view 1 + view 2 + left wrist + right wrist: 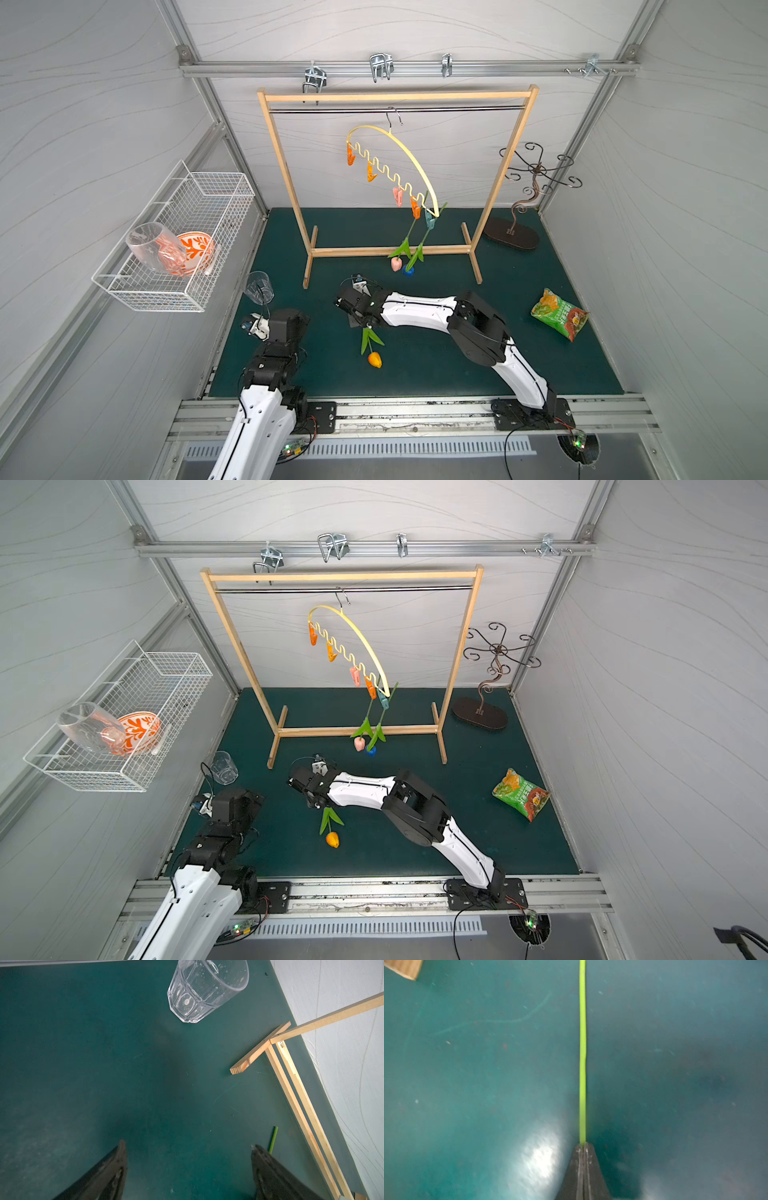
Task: Dry the flowers on a clothes hanger
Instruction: Pick up the flower at the center of the board.
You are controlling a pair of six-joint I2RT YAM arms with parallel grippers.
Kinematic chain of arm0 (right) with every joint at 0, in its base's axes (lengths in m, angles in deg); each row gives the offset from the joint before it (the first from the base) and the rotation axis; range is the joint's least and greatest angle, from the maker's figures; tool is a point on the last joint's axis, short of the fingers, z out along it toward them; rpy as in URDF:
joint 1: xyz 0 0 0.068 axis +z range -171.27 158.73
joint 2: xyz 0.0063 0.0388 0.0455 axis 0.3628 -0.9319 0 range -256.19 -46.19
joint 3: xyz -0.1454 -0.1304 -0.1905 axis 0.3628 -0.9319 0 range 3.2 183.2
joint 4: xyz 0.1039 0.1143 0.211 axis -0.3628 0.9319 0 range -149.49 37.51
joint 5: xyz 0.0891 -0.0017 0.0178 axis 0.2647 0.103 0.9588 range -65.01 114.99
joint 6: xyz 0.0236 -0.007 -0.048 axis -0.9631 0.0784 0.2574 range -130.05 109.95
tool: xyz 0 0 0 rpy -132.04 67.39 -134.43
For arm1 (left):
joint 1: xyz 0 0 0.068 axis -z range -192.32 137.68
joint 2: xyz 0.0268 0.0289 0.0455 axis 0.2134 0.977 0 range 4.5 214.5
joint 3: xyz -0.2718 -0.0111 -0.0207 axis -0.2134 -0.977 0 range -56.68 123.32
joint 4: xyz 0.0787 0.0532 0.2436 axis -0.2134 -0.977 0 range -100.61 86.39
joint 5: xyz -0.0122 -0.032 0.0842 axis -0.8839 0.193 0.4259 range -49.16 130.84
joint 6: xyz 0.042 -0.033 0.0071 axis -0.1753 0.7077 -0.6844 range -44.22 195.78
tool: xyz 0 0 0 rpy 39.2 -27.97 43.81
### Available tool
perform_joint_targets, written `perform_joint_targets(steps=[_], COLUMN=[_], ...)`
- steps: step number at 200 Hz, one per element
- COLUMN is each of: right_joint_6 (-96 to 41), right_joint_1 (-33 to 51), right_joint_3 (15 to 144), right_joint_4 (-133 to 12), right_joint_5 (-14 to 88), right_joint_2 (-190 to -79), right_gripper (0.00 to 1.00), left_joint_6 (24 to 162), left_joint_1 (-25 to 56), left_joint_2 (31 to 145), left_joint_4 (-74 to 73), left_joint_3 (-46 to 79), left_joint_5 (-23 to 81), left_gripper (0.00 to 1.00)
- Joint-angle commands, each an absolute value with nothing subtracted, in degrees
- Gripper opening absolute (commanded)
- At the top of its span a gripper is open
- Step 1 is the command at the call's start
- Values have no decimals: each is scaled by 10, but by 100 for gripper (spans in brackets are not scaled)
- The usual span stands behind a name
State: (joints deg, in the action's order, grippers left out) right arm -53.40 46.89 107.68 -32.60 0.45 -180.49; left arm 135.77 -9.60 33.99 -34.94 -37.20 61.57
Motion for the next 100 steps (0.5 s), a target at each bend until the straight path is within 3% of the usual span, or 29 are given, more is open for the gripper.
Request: perform_joint_targets(steps=[1,16,44,100], right_joint_6=[-548,-538,-509,-424], right_joint_1=[464,462,460,463], right_joint_3=[1037,1037,992,814], right_joint_4=[-288,-282,-309,-495], right_joint_5=[12,17,23,17], right_joint_2=[-1791,-1783,-1723,-1519], right_gripper=[7,0,0,0], left_joint_6=[1343,1342,1334,1296], left_joint_1=[-99,-99,-99,-99], left_joint_2=[342,342,342,336], left_joint_4=[-317,-317,-304,-227], left_joint_3=[-373,-374,-379,-400], left_joint_5=[611,615,607,531], left_gripper=[94,94,94,93])
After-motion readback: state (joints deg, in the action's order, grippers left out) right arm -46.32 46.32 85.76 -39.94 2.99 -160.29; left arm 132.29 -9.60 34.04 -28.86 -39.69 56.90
